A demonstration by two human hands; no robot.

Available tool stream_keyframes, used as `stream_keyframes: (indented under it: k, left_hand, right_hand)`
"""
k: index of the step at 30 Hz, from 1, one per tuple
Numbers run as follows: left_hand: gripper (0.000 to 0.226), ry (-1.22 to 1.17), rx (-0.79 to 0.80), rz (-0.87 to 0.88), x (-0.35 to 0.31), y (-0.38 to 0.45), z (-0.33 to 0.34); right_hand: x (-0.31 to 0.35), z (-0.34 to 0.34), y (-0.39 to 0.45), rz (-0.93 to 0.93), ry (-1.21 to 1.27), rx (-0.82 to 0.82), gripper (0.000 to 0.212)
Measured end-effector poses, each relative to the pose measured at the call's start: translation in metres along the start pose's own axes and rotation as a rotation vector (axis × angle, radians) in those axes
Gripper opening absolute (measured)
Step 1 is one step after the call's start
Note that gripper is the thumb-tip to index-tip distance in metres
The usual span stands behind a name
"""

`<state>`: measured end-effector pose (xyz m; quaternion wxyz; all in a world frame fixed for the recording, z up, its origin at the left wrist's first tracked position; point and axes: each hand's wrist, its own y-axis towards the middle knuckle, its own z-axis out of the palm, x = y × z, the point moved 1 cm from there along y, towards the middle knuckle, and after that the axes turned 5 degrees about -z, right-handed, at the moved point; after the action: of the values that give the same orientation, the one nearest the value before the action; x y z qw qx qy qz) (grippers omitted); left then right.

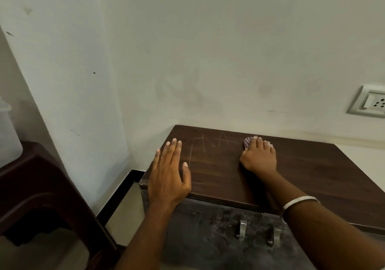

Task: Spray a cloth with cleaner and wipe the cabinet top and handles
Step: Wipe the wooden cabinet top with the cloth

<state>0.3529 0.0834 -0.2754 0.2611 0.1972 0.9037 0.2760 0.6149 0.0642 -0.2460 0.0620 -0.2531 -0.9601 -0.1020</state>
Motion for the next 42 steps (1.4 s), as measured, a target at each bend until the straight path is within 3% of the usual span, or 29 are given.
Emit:
stream_keyframes:
  k: [6,10,18,22,31,34,42]
  left_hand:
    - [0.061,-0.008,-0.014,-0.008,0.0,0.0,0.0]
    - [0.062,-0.011,-0.012,-0.006,0.0,0.001,0.0]
    - [0.066,-0.009,0.025,-0.007,0.0,0.001,0.002]
    - [0.065,-0.028,0.026,-0.008,-0.001,0.0,0.002]
    - [0.068,-0.038,0.037,-0.01,0.0,0.0,0.002]
    - [0.068,-0.035,0.039,-0.007,0.001,0.0,0.002]
    - [0.069,-0.022,0.049,-0.006,0.002,0.0,0.003]
  right_hand:
    - [0.082,0.018,-0.004,-0.289,0.076,0.034,0.062]
    - [0.08,0.017,-0.001,-0.348,0.121,0.051,0.062]
    - [-0.016,0.003,0.028,-0.106,0.044,0.008,0.06]
    - [-0.014,0.004,0.031,-0.035,0.017,0.009,0.06]
    - [0.077,0.021,0.019,-0.294,0.104,0.026,0.061]
    - [0.062,0.019,0.027,-0.31,0.104,0.044,0.06]
    - [-0.005,0.007,0.048,-0.103,0.05,0.04,0.06]
